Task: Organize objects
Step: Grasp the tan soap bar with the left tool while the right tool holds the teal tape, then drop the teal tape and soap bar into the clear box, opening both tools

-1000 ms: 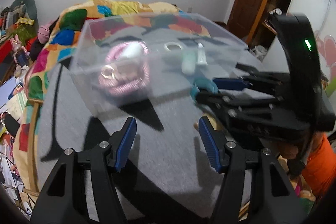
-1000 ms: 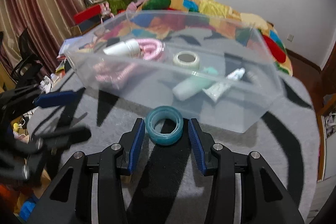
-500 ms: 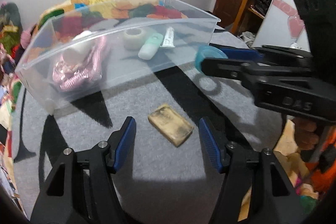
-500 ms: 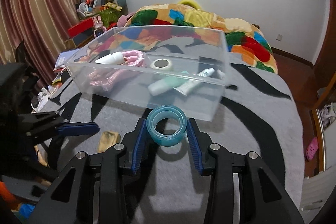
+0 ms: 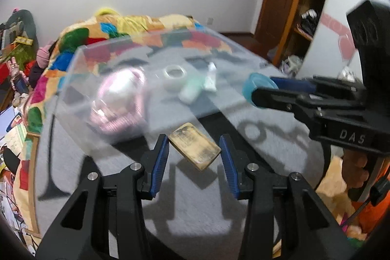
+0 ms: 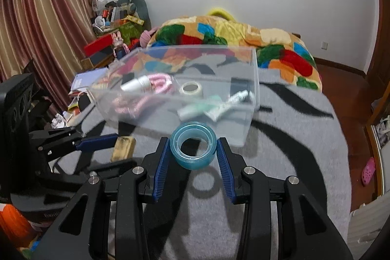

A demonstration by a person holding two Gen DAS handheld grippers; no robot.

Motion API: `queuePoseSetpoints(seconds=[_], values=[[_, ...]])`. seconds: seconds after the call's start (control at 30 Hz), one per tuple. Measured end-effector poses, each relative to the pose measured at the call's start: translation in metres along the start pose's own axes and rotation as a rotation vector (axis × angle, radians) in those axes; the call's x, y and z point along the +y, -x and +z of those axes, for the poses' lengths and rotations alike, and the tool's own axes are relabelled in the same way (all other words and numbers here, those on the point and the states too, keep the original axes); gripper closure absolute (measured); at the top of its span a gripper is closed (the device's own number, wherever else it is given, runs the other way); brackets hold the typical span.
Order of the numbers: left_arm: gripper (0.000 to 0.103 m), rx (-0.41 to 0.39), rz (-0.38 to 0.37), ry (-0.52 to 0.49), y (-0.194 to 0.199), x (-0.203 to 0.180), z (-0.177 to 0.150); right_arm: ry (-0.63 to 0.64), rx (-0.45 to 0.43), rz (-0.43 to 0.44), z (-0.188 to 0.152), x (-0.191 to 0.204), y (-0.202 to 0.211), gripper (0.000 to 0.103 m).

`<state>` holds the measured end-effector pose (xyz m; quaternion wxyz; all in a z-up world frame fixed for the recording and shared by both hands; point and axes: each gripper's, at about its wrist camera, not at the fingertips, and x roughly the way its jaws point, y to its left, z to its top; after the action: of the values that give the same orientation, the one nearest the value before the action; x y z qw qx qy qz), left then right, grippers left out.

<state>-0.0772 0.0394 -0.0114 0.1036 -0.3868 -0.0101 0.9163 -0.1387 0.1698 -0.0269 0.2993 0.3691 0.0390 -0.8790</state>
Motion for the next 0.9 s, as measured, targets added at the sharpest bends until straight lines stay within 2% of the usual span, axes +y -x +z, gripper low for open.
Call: queuePoseSetpoints(seconds=[0.2, 0.43, 0.73, 0.83, 0.9], values=[[0.060, -0.068, 0.028, 0.053, 0.009, 0.023, 0.036, 0.008, -0.062, -0.025, 0.028, 0.004, 0.003, 0.067], [0.060, -0.058, 0.035, 0.074, -0.009, 0.037, 0.065, -0.001, -0.064, -0.075, 0.055, 0.001, -0.023, 0.067], [0.060, 0.008, 0.055, 0.090, -0.044, 0.044, 0.066, -0.031, 0.023, -0.099, 0.060, -0.011, -0.066, 0.067], [0.060, 0.005, 0.060, 0.086, -0.046, 0.043, 0.065, -0.020, 0.030, -0.101, 0.058, -0.011, -0.070, 0.067], [0.056, 0.000, 0.063, 0.084, -0.043, 0.043, 0.065, -0.014, 0.032, -0.098, 0.059, -0.010, -0.069, 0.066]])
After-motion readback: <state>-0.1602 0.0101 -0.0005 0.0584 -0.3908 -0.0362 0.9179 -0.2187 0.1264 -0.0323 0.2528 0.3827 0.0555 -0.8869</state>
